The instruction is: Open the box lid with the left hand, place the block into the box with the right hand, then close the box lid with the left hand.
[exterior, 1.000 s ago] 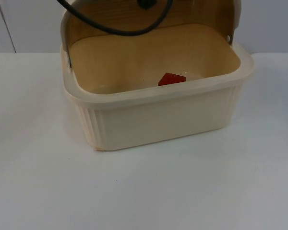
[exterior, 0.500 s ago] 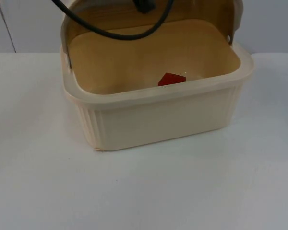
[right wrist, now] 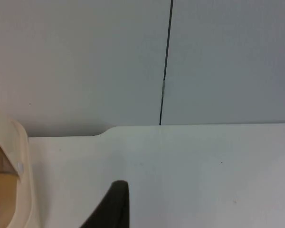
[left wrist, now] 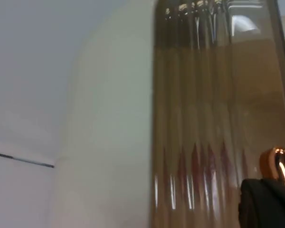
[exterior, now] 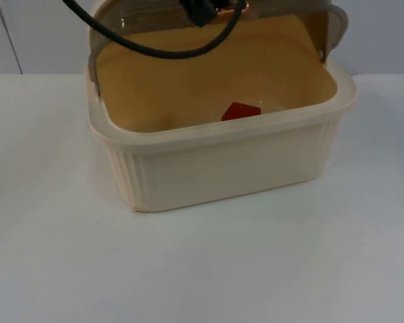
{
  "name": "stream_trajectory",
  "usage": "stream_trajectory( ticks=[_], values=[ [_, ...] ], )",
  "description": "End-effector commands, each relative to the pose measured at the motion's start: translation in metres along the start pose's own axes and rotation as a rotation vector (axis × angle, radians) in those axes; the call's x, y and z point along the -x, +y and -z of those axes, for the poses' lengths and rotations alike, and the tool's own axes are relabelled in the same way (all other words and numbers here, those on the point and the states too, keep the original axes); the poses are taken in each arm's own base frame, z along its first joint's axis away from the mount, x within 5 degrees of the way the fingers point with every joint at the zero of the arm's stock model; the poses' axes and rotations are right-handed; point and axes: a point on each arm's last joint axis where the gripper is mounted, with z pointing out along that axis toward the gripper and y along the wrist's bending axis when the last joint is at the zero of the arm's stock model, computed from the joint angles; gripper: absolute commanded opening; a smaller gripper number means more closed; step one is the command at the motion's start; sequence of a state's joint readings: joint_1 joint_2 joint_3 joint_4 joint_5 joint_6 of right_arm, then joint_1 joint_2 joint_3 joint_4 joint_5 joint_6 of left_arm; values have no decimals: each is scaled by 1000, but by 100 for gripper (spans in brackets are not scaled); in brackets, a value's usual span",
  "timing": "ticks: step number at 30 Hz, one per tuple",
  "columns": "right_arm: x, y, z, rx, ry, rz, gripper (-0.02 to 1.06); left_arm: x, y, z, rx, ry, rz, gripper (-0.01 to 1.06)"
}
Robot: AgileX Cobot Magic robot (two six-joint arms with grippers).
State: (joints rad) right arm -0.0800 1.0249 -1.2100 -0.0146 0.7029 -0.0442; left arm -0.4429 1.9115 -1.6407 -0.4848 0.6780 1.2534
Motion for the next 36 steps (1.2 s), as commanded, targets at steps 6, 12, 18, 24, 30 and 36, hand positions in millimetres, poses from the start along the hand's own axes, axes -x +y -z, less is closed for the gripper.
stream_trajectory(
  ticks=[6,12,18,24,30,36],
  values=[
    [1,-1,3,-2,-10,-6,105,0,-8,0,-5,5,73,0],
    [1,-1,3,-2,-10,-10,105,-8,-29,-18,14,37,33,0],
    [1,-1,3,-2,-12,-10,105,-10,-48,-23,35,49,-19,0],
    [1,-1,3,-2,-12,-10,105,-19,-65,-22,62,69,-76,0],
    [1,-1,3,-2,-12,-10,105,-35,-89,-18,85,87,-122,0],
    [1,-1,3,-2,-8,-10,105,-36,-111,-1,131,43,-135,0]
  ],
)
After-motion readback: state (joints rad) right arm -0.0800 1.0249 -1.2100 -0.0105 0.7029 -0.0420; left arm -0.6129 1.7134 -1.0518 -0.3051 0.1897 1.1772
